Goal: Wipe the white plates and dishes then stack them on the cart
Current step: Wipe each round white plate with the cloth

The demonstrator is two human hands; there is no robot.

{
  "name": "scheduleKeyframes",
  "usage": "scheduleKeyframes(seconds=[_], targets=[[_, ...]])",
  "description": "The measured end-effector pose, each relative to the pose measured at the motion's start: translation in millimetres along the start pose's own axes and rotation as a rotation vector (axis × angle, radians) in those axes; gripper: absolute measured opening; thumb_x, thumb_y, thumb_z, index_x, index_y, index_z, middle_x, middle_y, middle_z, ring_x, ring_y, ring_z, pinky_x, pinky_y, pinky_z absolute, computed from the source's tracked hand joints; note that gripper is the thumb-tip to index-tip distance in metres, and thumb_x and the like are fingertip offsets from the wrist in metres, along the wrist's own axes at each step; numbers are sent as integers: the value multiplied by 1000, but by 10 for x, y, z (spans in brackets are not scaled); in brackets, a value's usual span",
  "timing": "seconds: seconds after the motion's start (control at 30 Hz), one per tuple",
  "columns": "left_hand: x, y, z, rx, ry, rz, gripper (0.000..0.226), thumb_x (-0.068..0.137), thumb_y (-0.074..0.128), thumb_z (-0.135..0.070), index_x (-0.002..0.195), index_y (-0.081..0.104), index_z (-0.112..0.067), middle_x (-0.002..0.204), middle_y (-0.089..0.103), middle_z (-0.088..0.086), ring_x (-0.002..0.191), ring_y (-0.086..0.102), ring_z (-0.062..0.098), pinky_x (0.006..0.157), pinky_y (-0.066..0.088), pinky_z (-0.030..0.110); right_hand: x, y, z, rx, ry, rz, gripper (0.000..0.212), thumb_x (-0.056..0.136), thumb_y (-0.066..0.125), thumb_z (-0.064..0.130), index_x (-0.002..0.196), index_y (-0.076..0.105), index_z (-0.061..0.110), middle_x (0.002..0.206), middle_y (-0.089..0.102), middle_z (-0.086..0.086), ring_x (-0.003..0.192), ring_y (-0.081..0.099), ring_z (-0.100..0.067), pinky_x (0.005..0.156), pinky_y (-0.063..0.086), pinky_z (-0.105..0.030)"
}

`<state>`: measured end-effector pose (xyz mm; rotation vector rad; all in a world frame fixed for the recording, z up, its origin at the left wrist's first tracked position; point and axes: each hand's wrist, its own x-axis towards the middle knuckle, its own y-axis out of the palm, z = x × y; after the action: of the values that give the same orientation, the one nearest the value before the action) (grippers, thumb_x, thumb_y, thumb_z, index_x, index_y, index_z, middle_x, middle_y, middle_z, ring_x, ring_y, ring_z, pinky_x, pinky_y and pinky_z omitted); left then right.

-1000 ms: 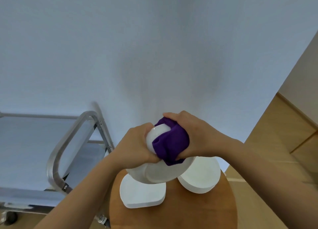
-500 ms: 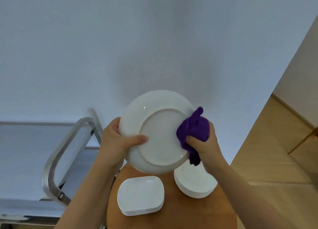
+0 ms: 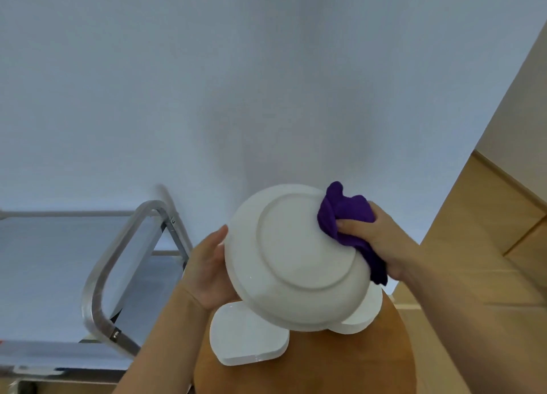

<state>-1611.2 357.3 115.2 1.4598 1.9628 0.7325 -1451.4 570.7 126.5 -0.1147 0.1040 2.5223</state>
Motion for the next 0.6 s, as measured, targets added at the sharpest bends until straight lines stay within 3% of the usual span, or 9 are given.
scheduleKeyframes(seconds=[0.13, 0.23, 0.33, 0.43, 0.5, 0.6], targets=[[99, 115, 43, 4, -23, -64, 66, 54, 89, -37, 112, 70, -11, 110, 69, 17, 96, 68, 34, 72, 57, 46, 54, -19, 170, -52, 60, -11, 71, 41, 92, 34, 104, 62, 20, 85, 74, -2, 73, 71, -21, 55, 54, -28], [114, 225, 17, 34, 61, -190, 57, 69, 74, -41, 117, 63, -12, 106, 71, 16, 93, 69, 32, 66, 57, 41, -28, 53, 71, -46, -3, -135, 61, 43, 83, 48, 97, 62, 29, 81, 73, 7, 72, 70, -14, 58, 52, -28], [104, 340, 66, 79, 113, -285, 61, 70, 66, -41, 123, 57, -14, 110, 70, 14, 94, 69, 31, 64, 57, 40, -132, 216, -105, -66, -60, -286, 43, 63, 78, 45, 99, 57, 34, 88, 70, 7, 77, 67, -12, 64, 51, -28], [182, 480, 193, 132, 261, -413, 54, 69, 65, -40, 117, 59, -19, 102, 73, 5, 90, 71, 22, 62, 57, 34, -257, 467, -230, 3, -27, -369, 34, 80, 67, 45, 107, 52, 31, 89, 65, 3, 63, 64, -15, 50, 50, -29], [266, 566, 307, 232, 324, -514, 26, 80, 62, -37, 104, 60, -27, 87, 75, -5, 79, 72, 13, 59, 56, 29, -326, 663, -286, 149, 13, -412, 41, 83, 62, 48, 118, 48, 31, 94, 63, -3, 62, 62, -28, 46, 48, -30], [364, 618, 486, 400, 342, -639, 10, 87, 58, -40, 94, 54, -34, 85, 71, -6, 81, 68, 15, 70, 57, 34, -370, 934, -315, 288, 23, -470, 68, 72, 60, 58, 132, 39, 32, 112, 60, -6, 95, 62, -40, 71, 54, -45]])
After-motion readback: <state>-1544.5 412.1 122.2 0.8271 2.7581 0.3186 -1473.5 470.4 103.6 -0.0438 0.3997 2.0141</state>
